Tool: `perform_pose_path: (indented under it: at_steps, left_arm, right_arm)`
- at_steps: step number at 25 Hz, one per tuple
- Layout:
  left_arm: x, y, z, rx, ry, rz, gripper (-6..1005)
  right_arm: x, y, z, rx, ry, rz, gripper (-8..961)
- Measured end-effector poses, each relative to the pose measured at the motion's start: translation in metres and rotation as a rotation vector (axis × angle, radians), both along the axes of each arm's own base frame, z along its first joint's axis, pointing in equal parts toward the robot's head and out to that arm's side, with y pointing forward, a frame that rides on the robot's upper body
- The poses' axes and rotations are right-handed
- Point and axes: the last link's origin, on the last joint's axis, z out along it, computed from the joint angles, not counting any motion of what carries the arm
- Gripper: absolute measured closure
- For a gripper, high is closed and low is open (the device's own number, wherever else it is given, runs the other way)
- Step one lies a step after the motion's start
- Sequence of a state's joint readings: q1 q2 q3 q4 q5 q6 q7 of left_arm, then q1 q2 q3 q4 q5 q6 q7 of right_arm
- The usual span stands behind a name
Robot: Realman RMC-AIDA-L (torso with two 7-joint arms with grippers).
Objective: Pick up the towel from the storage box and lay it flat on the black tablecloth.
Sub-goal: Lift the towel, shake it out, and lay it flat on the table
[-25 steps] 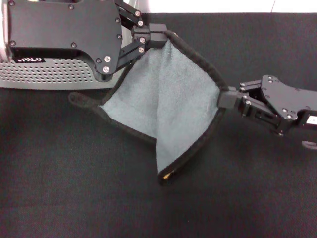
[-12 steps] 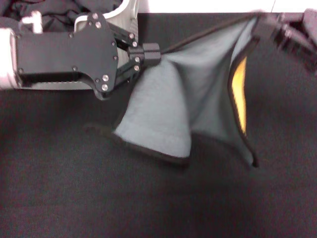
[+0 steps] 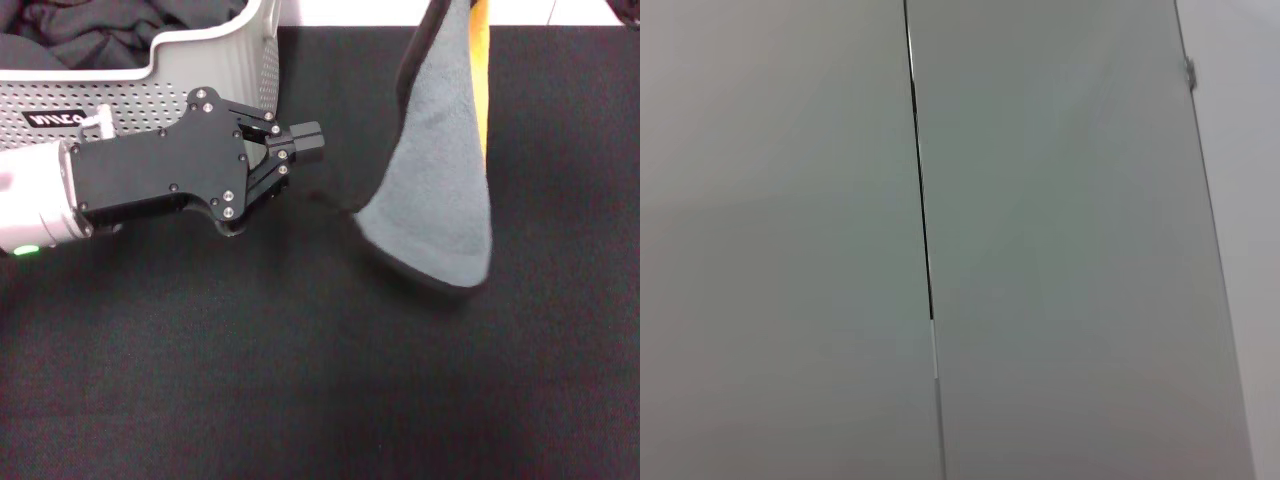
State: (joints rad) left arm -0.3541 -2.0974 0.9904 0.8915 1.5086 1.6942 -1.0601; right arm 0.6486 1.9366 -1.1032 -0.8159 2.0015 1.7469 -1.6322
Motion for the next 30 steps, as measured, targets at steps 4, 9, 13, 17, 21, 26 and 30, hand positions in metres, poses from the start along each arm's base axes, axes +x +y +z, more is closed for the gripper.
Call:
perform_pose_path:
  at_steps: [4,9,13,17,21,26,30]
  left_arm:
    - [-0.005,-0.003,-0.003,0.007,-0.033,0.014,905]
    - [-0.01,-0.004,-0.008,0.003,-0.053,0.032,888]
    - [-0.009,-0.002,-0.014,-0.011,-0.074,0.037,869]
    - [-0.002,0.004,-0.021,-0.045,-0.102,0.035,834]
    - [0.004,0.009,-0.026,-0.081,-0.105,0.035,766]
    - [-0.004,0.011,-0.026,-0.155,-0.109,0.109,682]
    - [-0.013,0.01,-0.025,-0.177,-0.127,0.167,627]
  right_arm:
    - [-0.002,0.002,0.011,0.041,0.005,0.009,946]
    - [-0.003,0.004,0.027,0.083,-0.001,0.021,947]
    - [-0.003,0.004,0.038,0.108,-0.006,0.037,947]
    - [-0.003,0.002,0.042,0.109,-0.011,0.052,947]
    - [-0.002,0.001,0.043,0.106,-0.012,0.059,947]
    - [-0.004,-0.001,0.045,0.115,-0.007,0.076,946]
    - [-0.005,-0.009,0.051,0.144,-0.007,0.103,946]
